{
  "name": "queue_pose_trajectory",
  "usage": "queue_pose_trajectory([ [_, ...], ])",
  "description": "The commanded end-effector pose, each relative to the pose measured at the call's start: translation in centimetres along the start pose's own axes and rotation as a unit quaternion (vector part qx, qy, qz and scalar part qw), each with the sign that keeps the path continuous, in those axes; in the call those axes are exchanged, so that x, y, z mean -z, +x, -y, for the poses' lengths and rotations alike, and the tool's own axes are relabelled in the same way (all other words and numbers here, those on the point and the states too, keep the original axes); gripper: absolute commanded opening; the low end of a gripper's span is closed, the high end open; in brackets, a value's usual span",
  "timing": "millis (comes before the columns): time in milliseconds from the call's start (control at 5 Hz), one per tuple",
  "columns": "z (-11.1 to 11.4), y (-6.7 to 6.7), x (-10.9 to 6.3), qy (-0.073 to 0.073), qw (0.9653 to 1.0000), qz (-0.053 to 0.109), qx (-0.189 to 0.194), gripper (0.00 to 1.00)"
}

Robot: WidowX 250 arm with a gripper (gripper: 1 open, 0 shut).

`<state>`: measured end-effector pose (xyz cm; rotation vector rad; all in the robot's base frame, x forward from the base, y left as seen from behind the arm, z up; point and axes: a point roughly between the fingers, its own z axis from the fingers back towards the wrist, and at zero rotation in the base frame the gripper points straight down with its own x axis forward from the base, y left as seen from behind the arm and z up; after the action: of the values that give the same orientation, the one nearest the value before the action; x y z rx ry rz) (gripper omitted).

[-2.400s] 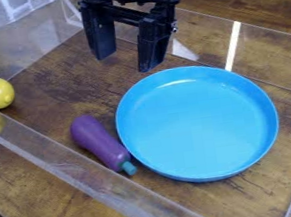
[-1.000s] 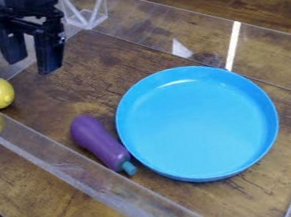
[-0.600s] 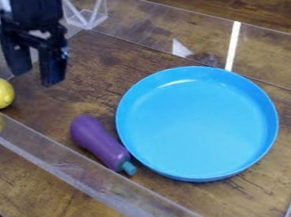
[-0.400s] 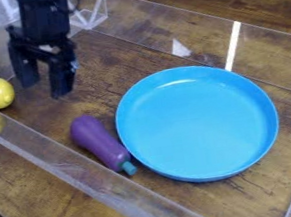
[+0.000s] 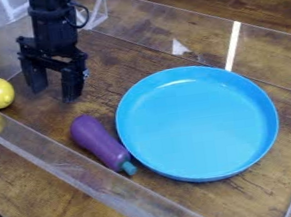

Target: Put the lemon on the blue tray

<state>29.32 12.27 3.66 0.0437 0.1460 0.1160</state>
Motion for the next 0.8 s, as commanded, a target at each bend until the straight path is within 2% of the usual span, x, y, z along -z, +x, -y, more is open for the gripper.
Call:
queue_pose_trajectory([
  [0,-0.3,1.1,-1.2,0.011,0.9995,0.029,-0.007,1.0],
  [400,-0.7,3.4,-1.0,0.02,0.9988,0.037,0.027,1.0],
  [600,-1.4,3.4,-0.3,0.022,0.999,0.037,0.014,1.0],
])
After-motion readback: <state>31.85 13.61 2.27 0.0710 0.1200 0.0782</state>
